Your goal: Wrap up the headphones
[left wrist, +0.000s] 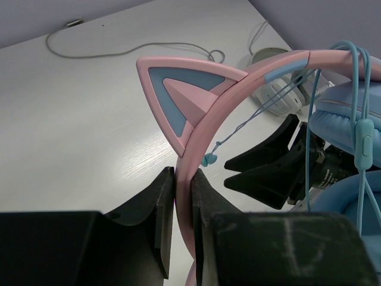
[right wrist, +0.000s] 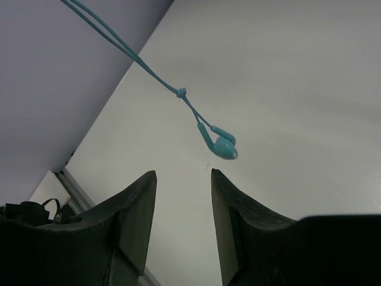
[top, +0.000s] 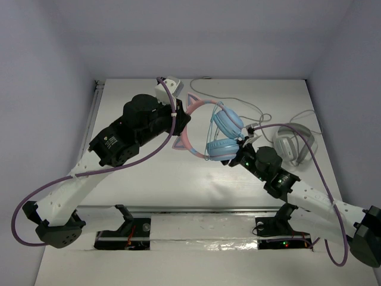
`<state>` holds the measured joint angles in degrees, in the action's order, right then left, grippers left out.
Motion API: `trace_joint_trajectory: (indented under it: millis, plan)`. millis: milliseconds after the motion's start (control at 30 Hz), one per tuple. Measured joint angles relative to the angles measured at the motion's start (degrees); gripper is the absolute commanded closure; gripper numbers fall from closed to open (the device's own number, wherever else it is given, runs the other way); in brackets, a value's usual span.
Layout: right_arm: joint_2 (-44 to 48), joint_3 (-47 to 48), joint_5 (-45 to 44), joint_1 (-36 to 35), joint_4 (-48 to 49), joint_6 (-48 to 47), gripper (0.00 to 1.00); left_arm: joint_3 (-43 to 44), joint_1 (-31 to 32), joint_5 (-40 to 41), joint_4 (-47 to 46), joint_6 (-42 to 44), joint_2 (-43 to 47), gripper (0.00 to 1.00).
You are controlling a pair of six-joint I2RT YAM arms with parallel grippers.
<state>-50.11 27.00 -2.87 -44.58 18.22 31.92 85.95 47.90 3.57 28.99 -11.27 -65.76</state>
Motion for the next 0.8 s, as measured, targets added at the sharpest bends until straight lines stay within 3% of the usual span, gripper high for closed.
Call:
trace_joint_trajectory:
  millis: [467,567,800]
  plan:
    - [-7.74,4.90,-4.35,0.00,-1.46,-3.98,0.49,0.00,0.00,-0.11,0.92,0.24,0.02,1.00]
    - [-7.54,4.98,-4.87,0.00,-1.57,-4.15,0.53,0.00,0.00,-0.11,0.92,0.24,0.02,1.00]
    - [-5.95,6.14,-5.95,0.00,-2.27,-4.68,0.50,0.00,0.00,-0.09,0.98,0.28,0.02,1.00]
